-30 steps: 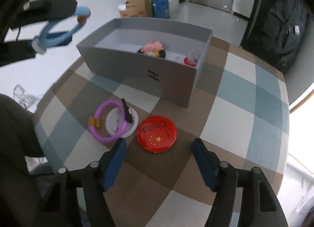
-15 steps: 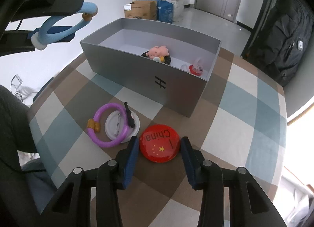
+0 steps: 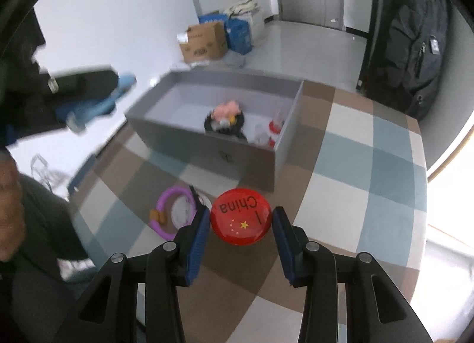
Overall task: Organize jewelry
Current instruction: 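Grasp the red 'China' lid with the right tool while the left tool lifts the bangle, then carry bangle and red lid into the grey box and open both tools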
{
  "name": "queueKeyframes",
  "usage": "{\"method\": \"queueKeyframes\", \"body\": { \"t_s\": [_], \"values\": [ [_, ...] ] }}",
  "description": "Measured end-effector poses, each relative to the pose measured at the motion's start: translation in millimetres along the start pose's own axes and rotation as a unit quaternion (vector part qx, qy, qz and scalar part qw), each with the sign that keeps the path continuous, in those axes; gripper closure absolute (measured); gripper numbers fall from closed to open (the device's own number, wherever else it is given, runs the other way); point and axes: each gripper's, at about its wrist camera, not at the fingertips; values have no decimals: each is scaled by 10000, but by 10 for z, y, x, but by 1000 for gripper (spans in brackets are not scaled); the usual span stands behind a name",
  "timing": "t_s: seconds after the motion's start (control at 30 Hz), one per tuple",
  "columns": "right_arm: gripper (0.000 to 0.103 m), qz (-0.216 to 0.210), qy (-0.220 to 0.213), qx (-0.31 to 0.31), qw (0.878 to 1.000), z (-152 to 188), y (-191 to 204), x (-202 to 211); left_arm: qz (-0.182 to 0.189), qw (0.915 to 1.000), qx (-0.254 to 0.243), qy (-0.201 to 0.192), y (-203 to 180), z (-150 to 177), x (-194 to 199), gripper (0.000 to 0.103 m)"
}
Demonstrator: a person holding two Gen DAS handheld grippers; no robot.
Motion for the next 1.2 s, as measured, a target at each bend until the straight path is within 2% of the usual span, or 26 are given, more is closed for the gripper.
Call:
{"method": "queueKeyframes", "body": {
  "t_s": [0.27, 0.5, 0.8, 1.2],
  "values": [
    [61, -445, -586, -298, 9968, -172, -31, 305, -106, 9999, -34, -28, -12, -47, -48, 45],
    [61, -684, -827, -492, 9930, -395, -52, 367, -109, 9998, 64, -164, 35, -136, -73, 45],
    [61, -895, -878, -738, 9894, -629, -107, 307, -202, 9994, 170, -205, 106, -267, -148, 45],
    [61, -1037, -648, -1019, 9873, -890, -178, 34, -323, 9984, 441, -118, 261, -454, -360, 45]
  ]
}}
Point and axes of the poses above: each gripper's, at about its wrist camera, not at the fingertips, and x roughly against the way its jaws point, y to its left, z to its underside, and after that the axes turned 11 degrees about z, right-handed
